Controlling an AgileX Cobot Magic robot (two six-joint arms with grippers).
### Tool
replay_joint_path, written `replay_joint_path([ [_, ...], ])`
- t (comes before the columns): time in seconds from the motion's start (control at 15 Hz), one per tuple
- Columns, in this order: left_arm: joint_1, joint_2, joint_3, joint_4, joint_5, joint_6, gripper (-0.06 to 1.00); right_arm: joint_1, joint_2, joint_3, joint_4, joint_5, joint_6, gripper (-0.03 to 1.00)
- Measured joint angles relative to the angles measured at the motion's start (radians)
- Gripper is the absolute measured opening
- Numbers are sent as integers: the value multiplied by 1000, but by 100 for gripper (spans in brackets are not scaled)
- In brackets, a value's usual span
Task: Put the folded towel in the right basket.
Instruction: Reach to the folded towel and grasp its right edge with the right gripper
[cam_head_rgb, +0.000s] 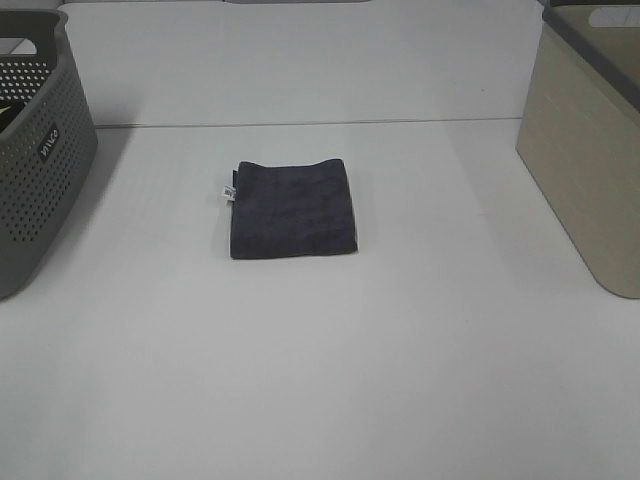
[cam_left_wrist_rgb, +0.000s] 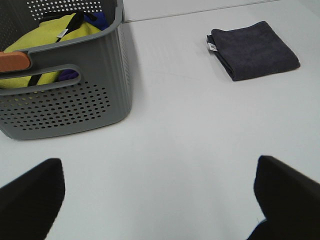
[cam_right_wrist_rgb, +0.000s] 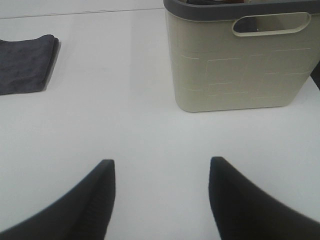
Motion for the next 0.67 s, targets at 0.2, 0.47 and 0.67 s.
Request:
replay_joint_path([
  [0.2,0,0,0,0,0,0,98,0,0,0,0,0,0,54],
  [0.47,0,0,0,0,0,0,98,0,0,0,0,0,0,54],
  [0.67,0,0,0,0,0,0,98,0,1,0,0,0,0,54],
])
